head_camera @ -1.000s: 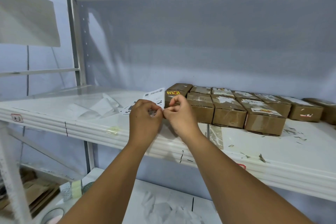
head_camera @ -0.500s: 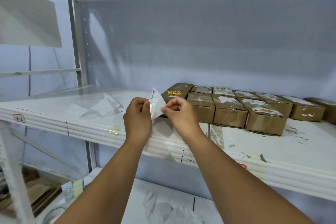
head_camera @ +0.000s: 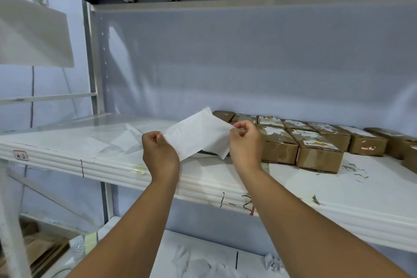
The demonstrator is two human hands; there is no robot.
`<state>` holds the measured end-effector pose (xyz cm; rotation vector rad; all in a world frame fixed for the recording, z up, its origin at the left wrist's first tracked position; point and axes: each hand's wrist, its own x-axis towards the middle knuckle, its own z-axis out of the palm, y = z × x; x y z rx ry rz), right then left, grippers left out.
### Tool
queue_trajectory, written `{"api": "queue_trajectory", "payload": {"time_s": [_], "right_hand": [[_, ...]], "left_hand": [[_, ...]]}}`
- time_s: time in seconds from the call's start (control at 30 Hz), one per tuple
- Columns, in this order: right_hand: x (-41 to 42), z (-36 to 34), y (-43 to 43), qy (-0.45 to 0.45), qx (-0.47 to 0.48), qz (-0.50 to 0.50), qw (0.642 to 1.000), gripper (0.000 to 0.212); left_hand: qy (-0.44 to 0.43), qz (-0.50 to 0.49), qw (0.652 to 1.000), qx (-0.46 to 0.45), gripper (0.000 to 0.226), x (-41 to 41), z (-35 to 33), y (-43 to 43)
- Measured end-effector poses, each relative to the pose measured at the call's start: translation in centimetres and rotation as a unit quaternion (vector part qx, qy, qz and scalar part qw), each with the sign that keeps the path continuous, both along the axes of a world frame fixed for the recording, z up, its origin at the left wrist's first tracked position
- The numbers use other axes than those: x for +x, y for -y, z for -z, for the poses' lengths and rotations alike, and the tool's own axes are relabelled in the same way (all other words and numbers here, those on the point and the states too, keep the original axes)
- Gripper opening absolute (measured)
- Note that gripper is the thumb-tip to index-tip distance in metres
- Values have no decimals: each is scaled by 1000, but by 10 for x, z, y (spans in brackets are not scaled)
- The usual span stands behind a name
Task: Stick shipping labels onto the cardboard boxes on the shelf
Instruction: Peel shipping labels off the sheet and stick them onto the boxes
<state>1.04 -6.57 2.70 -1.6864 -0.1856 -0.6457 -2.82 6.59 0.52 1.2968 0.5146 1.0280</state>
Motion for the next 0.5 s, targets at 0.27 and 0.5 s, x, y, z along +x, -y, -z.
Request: {"api": "queue_trajectory", "payload": {"time_s": [0.27,0.5], "right_hand": [[13,-26,46,-36,138,177,974,17],[13,-36,46,-28,218,74,973,23]], "left_hand": [[-4,-12,999,-34,10,-2,-3,0],[-18,16,1000,0,12,-5,-5,2]]}}
